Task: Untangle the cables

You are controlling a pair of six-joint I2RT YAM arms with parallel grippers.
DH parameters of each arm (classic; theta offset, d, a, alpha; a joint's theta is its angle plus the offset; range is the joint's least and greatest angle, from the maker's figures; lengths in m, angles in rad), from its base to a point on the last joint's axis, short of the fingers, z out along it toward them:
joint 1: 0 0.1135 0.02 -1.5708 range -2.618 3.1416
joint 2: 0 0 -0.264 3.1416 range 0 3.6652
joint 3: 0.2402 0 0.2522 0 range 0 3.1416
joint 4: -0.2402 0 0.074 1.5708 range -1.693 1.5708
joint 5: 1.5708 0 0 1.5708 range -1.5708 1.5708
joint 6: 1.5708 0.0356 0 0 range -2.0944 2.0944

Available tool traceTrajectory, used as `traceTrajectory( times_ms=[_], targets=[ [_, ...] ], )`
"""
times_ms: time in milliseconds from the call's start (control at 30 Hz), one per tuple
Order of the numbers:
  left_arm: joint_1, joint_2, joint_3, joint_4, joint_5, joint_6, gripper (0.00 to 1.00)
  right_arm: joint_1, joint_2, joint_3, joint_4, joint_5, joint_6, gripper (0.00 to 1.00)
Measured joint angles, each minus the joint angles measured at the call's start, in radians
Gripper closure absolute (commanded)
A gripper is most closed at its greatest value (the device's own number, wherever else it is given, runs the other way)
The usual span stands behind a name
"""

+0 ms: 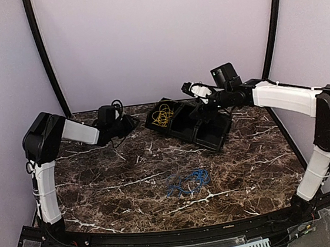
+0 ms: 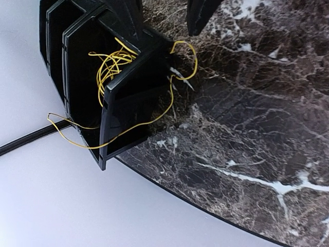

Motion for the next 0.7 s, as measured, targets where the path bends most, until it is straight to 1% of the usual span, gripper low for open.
traceTrajectory(
  times_ms=[33, 133, 233, 433, 500, 600, 700],
  targets=[
    [0.0, 0.024, 0.021, 0.002, 0.021, -0.024, 0.73, -0.012, -0.018, -0.043, -0.002, 0.0, 0.0, 0.24],
    [0.0, 0.082, 0.068, 0.018, 0.061, -0.084, 0.78, -0.053, -0.079, -0.171, -0.01, -0.002, 0.006, 0.24],
    [0.001, 0.133, 0.106, 0.021, 0.088, -0.135, 0.79, -0.093, -0.166, -0.293, -0.013, -0.001, 0.013, 0.24],
    [0.002, 0.187, 0.151, 0.018, 0.101, -0.215, 0.83, -0.119, -0.321, -0.422, 0.011, -0.003, 0.031, 0.24],
    [0.003, 0.19, 0.158, 0.019, 0.101, -0.233, 0.82, -0.129, -0.349, -0.44, 0.021, -0.008, 0.034, 0.24],
    [0.003, 0.19, 0.16, 0.021, 0.101, -0.257, 0.76, -0.151, -0.365, -0.449, 0.027, -0.011, 0.038, 0.24],
    [0.003, 0.187, 0.142, 0.043, 0.092, -0.281, 0.73, -0.167, -0.377, -0.461, 0.041, -0.02, 0.042, 0.24]
  ],
)
